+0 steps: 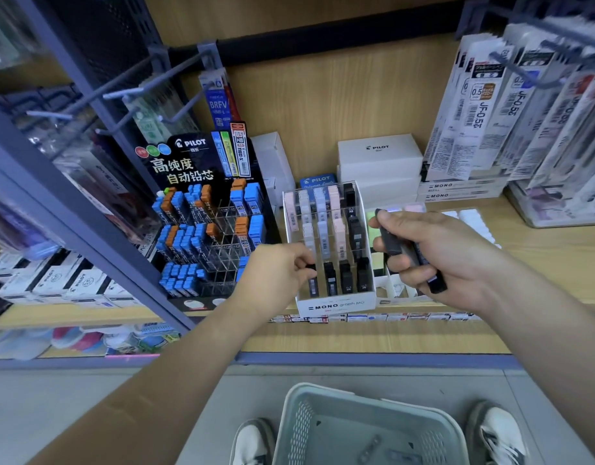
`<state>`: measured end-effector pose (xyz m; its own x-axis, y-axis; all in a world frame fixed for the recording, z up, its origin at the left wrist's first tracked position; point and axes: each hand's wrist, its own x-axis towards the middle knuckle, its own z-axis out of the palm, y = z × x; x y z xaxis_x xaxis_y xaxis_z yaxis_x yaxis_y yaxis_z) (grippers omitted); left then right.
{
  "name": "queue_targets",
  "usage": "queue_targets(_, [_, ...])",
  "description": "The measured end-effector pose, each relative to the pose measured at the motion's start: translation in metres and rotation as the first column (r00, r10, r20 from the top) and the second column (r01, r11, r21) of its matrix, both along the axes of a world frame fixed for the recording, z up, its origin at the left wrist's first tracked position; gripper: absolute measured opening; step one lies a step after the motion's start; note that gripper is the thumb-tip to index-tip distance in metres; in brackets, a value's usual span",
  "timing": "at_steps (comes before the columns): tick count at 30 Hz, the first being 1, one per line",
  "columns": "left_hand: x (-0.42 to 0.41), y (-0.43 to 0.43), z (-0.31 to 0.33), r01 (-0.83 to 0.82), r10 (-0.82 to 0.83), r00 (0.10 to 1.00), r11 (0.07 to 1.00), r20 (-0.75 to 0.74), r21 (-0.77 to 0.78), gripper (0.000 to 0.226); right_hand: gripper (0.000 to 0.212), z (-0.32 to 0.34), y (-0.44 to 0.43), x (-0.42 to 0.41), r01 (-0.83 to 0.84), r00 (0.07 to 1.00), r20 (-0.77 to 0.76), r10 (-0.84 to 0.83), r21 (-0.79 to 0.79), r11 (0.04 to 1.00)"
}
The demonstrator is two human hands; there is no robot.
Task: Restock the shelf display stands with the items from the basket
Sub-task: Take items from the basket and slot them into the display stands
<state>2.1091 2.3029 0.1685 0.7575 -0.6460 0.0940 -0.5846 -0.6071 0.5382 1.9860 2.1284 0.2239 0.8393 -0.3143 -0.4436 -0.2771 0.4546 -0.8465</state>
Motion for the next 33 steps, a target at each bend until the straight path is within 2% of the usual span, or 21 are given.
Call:
queue_targets(6, [0.000, -0.003, -0.007, -0.002, 0.004, 0.998, 0.999, 0.057, -0.047, 0.014, 0.010, -0.003, 0.004, 0.001, -0.023, 1.000, -0.001, 0.023, -0.027, 0.999])
queue_targets(10, [0.000, -0.005, -0.011, 0.035, -0.024, 0.988, 0.997, 0.150, -0.071, 0.015, 0.009, -0.003, 0.005, -0.001, -0.082, 0.996, -0.020, 0.081, -0.033, 0.996])
queue_targets(16, [-0.001, -0.007, -0.020, 0.041, -0.020, 0.990, 0.989, 0.141, -0.143, 0.011, 0.009, -0.004, 0.004, -0.003, -0.138, 0.990, -0.028, 0.137, -0.050, 0.989])
queue_targets(21, [0.003, -0.004, -0.029, 0.186, -0.193, 0.913, 0.981, 0.359, 0.055, 0.006, 0.008, -0.004, 0.003, -0.003, -0.175, 0.985, -0.019, 0.174, -0.049, 0.983])
queue_targets(24, [0.006, -0.007, -0.034, 0.198, -0.253, 0.861, 0.966, 0.442, 0.167, 0.008, 0.011, -0.003, 0.002, -0.004, -0.177, 0.984, -0.007, 0.177, -0.033, 0.984])
queue_targets(28, [0.006, -0.010, -0.032, 0.141, -0.248, 0.838, 0.959, 0.486, 0.247, 0.028, 0.012, -0.003, 0.001, -0.006, -0.186, 0.982, 0.016, 0.187, -0.047, 0.981])
queue_targets(33, [0.005, -0.008, -0.026, 0.090, -0.227, 0.833, 0.955, 0.504, 0.282, 0.019, 0.020, -0.003, 0.002, -0.006, -0.164, 0.986, -0.004, 0.164, -0.076, 0.983])
